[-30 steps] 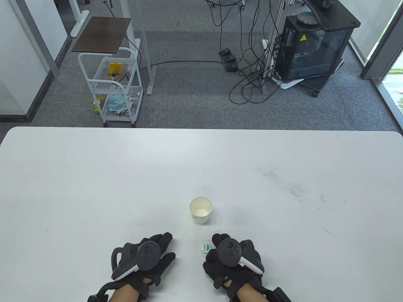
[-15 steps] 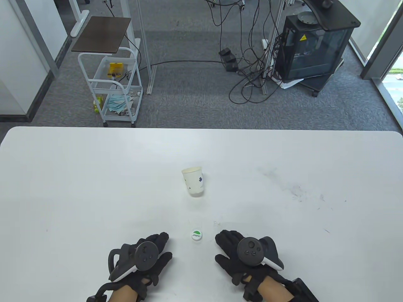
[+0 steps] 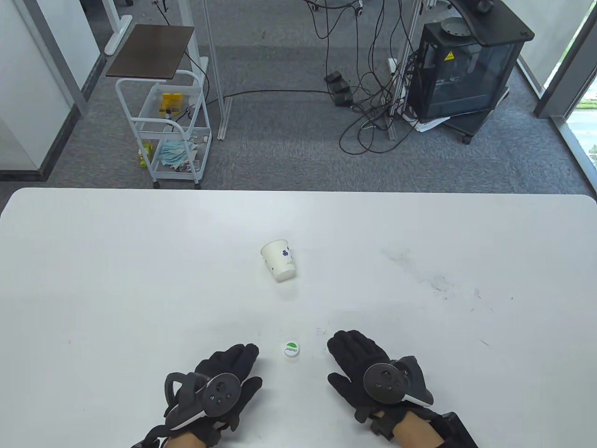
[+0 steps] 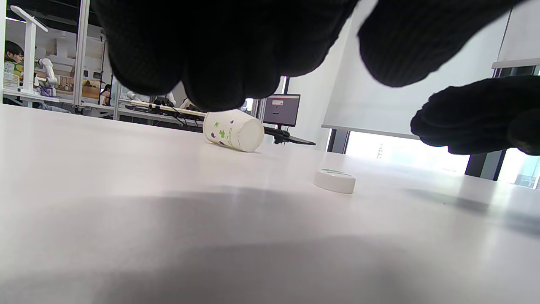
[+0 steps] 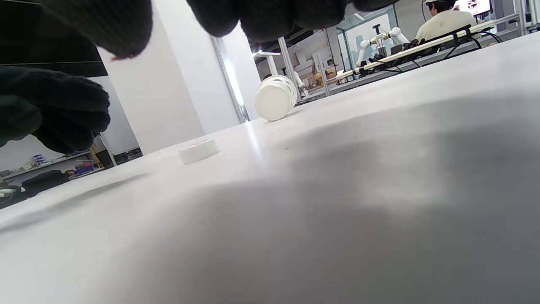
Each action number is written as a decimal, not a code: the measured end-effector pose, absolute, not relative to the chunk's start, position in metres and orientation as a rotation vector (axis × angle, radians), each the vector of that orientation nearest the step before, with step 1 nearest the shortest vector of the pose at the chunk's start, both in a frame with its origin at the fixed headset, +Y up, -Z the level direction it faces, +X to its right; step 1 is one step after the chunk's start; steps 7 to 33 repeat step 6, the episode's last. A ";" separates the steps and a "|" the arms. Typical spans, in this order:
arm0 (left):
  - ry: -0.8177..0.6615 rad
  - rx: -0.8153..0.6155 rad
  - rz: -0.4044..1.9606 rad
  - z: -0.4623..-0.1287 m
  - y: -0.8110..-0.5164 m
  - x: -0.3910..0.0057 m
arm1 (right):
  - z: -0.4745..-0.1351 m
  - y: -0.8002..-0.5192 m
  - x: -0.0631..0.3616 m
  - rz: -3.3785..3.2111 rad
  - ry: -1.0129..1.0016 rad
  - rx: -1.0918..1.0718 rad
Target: Flick bottle cap to knock over paper cup
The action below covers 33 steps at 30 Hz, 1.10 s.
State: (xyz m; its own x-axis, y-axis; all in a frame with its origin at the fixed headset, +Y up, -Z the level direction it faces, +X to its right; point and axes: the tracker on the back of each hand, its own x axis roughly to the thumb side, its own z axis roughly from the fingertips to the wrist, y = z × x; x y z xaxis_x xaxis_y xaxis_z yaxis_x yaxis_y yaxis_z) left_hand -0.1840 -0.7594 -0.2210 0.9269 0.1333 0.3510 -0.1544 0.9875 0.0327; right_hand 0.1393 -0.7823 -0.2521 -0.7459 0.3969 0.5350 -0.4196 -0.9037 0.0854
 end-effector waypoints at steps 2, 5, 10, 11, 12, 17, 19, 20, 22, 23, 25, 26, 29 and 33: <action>-0.359 0.057 0.142 -0.221 -0.760 -0.183 | -0.252 -0.783 0.141 2.581 -0.042 0.767; -0.361 0.050 0.131 -0.221 -0.761 -0.181 | -0.253 -0.784 0.144 2.573 -0.037 0.753; -0.360 0.051 0.129 -0.221 -0.761 -0.181 | -0.253 -0.784 0.144 2.572 -0.032 0.750; -0.360 0.051 0.129 -0.221 -0.761 -0.181 | -0.253 -0.784 0.144 2.572 -0.032 0.750; -0.360 0.051 0.129 -0.221 -0.761 -0.181 | -0.253 -0.784 0.144 2.572 -0.032 0.750; -0.360 0.051 0.129 -0.221 -0.761 -0.181 | -0.253 -0.784 0.144 2.572 -0.032 0.750; -0.360 0.051 0.129 -0.221 -0.761 -0.181 | -0.253 -0.784 0.144 2.572 -0.032 0.750; -0.360 0.051 0.129 -0.221 -0.761 -0.181 | -0.253 -0.784 0.144 2.572 -0.032 0.750; -0.360 0.051 0.129 -0.221 -0.761 -0.181 | -0.253 -0.784 0.144 2.572 -0.032 0.750; -0.360 0.051 0.129 -0.221 -0.761 -0.181 | -0.253 -0.784 0.144 2.572 -0.032 0.750; -0.360 0.051 0.129 -0.221 -0.761 -0.181 | -0.253 -0.784 0.144 2.572 -0.032 0.750; -0.360 0.051 0.129 -0.221 -0.761 -0.181 | -0.253 -0.784 0.144 2.572 -0.032 0.750; -0.360 0.051 0.129 -0.221 -0.761 -0.181 | -0.253 -0.784 0.144 2.572 -0.032 0.750; -0.360 0.051 0.129 -0.221 -0.761 -0.181 | -0.253 -0.784 0.144 2.572 -0.032 0.750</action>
